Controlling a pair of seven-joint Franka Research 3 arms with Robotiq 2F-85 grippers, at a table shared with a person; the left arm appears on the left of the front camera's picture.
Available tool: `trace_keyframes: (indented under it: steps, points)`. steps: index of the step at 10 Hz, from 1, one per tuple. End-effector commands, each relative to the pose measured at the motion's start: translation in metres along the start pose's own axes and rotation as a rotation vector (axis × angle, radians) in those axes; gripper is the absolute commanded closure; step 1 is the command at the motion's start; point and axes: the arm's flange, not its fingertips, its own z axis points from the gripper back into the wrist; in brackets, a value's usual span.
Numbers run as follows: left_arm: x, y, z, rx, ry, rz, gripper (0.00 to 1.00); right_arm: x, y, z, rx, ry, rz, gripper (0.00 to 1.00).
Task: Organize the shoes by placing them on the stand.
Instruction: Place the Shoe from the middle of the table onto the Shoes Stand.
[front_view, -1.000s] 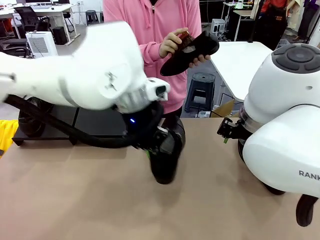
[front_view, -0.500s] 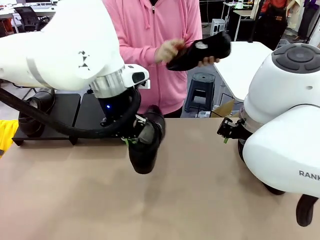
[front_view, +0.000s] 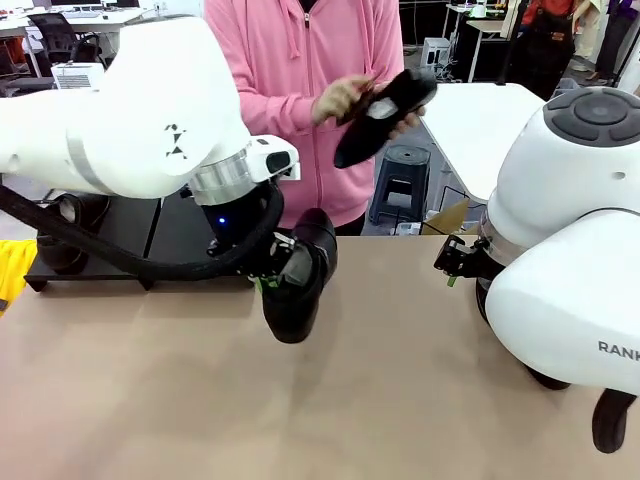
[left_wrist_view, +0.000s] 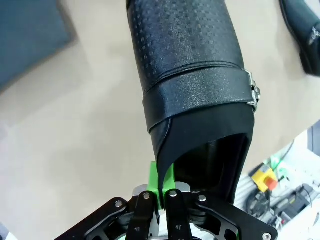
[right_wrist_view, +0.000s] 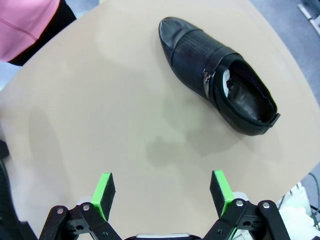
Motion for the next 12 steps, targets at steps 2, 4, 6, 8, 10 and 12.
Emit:
trace_keyframes:
  steps: [2, 4, 6, 8, 10, 12]
  points:
    - [-0.017, 0.057, 0.008, 0.016, -0.122, -0.041, 1.00, 0.001, -0.001, 0.001, -0.001, -0.012, 0.011, 0.00]
    - [-0.022, 0.095, 0.029, 0.052, -0.130, -0.045, 1.00, 0.001, -0.001, 0.001, -0.001, -0.012, 0.011, 0.00]
    - [-0.022, 0.121, 0.054, 0.158, -0.195, -0.074, 1.00, 0.001, -0.001, 0.001, -0.001, -0.012, 0.011, 0.00]
    - [-0.023, 0.150, 0.076, 0.238, -0.241, -0.033, 1.00, 0.001, -0.001, 0.001, -0.001, -0.012, 0.011, 0.00]
    - [-0.012, 0.190, 0.071, 0.279, -0.306, 0.052, 1.00, 0.001, -0.001, 0.001, -0.001, -0.012, 0.011, 0.00]
    - [-0.008, 0.217, 0.056, 0.286, -0.344, 0.117, 1.00, 0.001, -0.001, 0.001, -0.001, -0.012, 0.011, 0.00]
